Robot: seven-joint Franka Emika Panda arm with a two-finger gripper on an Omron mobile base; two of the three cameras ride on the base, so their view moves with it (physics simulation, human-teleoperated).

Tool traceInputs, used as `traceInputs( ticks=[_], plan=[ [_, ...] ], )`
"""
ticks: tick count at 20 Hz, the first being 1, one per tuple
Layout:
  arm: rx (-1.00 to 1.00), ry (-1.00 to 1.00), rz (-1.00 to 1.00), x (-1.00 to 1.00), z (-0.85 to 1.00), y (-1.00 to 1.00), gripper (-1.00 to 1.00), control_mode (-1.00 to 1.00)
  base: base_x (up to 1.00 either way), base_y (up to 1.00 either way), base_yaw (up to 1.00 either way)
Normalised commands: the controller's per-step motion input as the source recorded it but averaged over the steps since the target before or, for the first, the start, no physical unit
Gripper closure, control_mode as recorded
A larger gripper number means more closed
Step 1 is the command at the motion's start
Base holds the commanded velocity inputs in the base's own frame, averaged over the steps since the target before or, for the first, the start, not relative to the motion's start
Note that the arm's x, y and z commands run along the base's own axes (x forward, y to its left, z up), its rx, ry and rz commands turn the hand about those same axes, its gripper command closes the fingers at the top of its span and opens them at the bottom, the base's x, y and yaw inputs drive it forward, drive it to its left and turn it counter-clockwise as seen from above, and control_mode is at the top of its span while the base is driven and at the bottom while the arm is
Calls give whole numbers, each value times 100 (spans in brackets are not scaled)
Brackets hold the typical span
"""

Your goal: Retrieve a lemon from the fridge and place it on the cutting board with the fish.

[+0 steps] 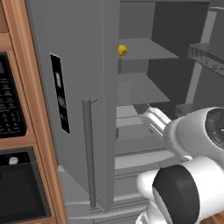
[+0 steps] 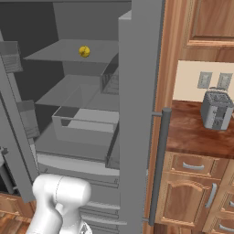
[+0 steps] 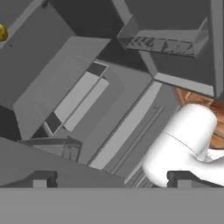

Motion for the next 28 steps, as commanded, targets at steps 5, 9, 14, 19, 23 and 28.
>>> traceInputs(
  ticks=[5,9,14,19,23,28],
  plan=[
    [32,-1,16,63,-39,-7,-100,-100,0,0,0],
    [23,0,19,70,-46,2,-100,-100,0,0,0],
    [23,0,18,72,-42,2,-100,-100,0,0,0],
    [17,0,17,53,-48,12,-100,-100,0,0,0],
    [1,0,10,39,-52,37,-100,-100,0,0,0],
    [0,0,6,50,-51,25,-100,-100,0,0,0]
  ],
)
